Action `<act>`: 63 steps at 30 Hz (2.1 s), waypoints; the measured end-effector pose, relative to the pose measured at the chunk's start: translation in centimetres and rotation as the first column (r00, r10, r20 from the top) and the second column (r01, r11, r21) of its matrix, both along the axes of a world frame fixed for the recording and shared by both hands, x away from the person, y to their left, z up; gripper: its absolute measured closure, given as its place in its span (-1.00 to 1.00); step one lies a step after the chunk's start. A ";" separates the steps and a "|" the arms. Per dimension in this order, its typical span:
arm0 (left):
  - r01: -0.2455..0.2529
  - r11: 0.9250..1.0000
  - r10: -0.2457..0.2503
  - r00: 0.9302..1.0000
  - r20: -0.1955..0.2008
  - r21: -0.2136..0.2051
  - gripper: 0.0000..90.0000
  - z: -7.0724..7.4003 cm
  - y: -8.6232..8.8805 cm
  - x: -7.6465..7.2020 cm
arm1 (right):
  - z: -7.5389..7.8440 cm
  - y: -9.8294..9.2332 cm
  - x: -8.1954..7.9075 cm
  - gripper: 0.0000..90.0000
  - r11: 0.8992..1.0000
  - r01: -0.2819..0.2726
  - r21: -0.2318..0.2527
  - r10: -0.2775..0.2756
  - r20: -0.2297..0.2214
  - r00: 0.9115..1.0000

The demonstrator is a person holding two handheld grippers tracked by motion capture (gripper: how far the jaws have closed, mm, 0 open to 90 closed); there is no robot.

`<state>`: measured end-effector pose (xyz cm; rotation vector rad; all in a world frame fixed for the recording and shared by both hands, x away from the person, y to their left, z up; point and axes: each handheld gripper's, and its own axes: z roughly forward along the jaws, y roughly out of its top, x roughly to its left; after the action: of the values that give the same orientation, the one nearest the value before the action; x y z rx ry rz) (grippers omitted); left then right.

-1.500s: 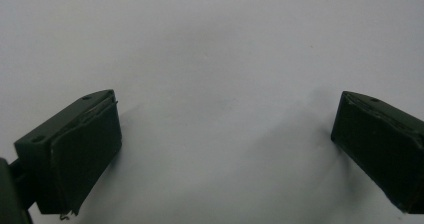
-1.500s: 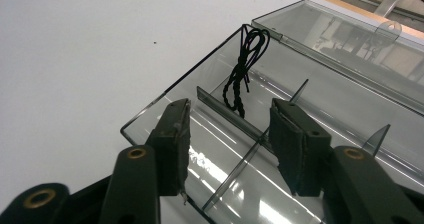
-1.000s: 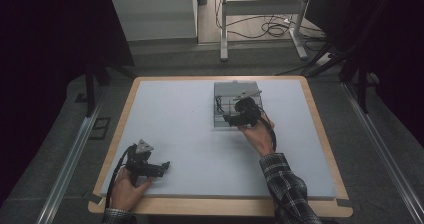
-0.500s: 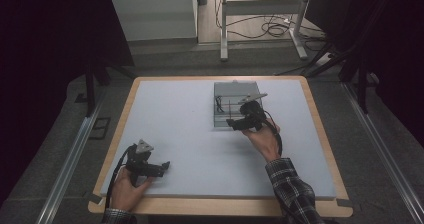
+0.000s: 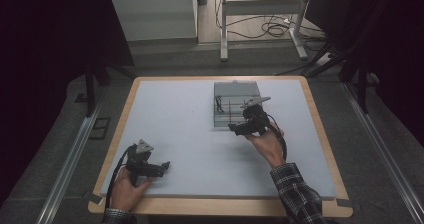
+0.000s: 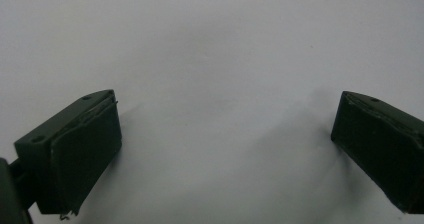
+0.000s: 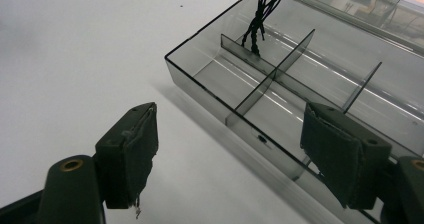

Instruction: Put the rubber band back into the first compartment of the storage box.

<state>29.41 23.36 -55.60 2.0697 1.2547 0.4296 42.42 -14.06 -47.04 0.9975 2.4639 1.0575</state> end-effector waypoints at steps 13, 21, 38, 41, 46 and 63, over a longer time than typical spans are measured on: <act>0.000 1.000 0.000 1.000 0.000 0.001 -1.00 0.0 0.0 0.0 | 0.0 -0.7 -1.3 -0.56 1.000 -0.005 -0.009 0.005 -0.017 1.000; 0.000 1.000 0.000 1.000 0.000 0.001 -1.00 0.0 0.0 0.0 | 0.0 -1.5 -2.0 -0.60 1.000 -0.010 -0.014 0.010 -0.032 0.999; 0.000 1.000 0.000 1.000 0.000 0.000 -1.00 0.0 0.0 0.0 | -0.9 -3.3 -3.3 -0.65 0.998 0.007 -0.065 -0.012 -0.070 0.997; 0.000 1.000 0.000 1.000 0.000 0.000 -1.00 0.0 0.0 0.0 | -0.9 -3.6 -3.5 -0.65 0.997 0.009 -0.074 -0.014 -0.070 0.997; 0.000 1.000 0.000 1.000 0.000 0.000 -1.00 0.0 0.0 0.0 | -1.0 -4.2 -4.0 -0.65 0.997 0.018 -0.078 -0.023 -0.073 0.997; 0.000 1.000 0.000 1.000 0.000 0.000 -1.00 0.0 0.0 0.0 | -1.6 -6.2 -5.3 -0.66 0.993 0.034 -0.113 -0.044 -0.082 0.996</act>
<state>29.41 23.36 -55.59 2.0698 1.2546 0.4297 37.13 -20.24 -48.62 1.0707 2.5282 0.8719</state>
